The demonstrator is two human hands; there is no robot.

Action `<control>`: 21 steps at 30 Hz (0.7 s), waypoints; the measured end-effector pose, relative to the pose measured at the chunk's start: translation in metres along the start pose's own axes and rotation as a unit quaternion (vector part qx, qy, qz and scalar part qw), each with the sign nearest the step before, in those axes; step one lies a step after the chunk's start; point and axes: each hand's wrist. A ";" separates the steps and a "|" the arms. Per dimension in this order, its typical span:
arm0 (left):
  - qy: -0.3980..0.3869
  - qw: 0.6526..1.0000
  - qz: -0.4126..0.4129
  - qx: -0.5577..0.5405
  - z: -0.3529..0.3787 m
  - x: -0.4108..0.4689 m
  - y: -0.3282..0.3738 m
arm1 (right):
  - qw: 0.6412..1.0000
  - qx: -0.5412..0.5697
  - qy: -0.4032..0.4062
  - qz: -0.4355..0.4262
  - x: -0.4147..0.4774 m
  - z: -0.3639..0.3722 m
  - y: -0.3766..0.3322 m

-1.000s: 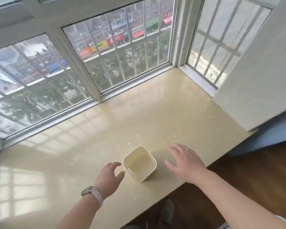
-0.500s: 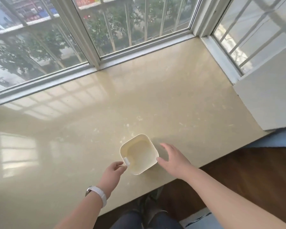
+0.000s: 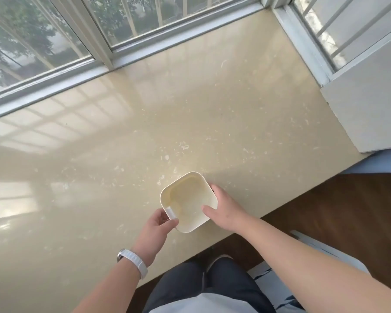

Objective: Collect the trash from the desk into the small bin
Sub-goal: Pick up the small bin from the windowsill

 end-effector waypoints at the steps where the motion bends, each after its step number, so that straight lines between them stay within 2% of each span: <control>1: -0.003 1.000 0.002 0.001 0.001 0.000 0.001 | 1.000 0.007 0.000 0.009 -0.002 -0.001 0.000; 9: -0.056 0.997 0.041 0.035 0.018 0.000 0.033 | 0.993 0.088 0.041 0.066 -0.034 -0.027 0.006; 15: -0.128 0.985 0.085 0.082 0.048 -0.002 0.074 | 0.984 0.108 0.122 0.070 -0.077 -0.060 0.008; 21: -0.182 0.970 0.139 0.081 0.099 -0.017 0.119 | 0.963 0.150 0.215 0.059 -0.125 -0.090 0.025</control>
Point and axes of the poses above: each hand's wrist, its own x-axis towards the middle knuckle, its own z-axis out of the palm, y = z × x, and after that the axes turned 2 degrees about -x, right-handed
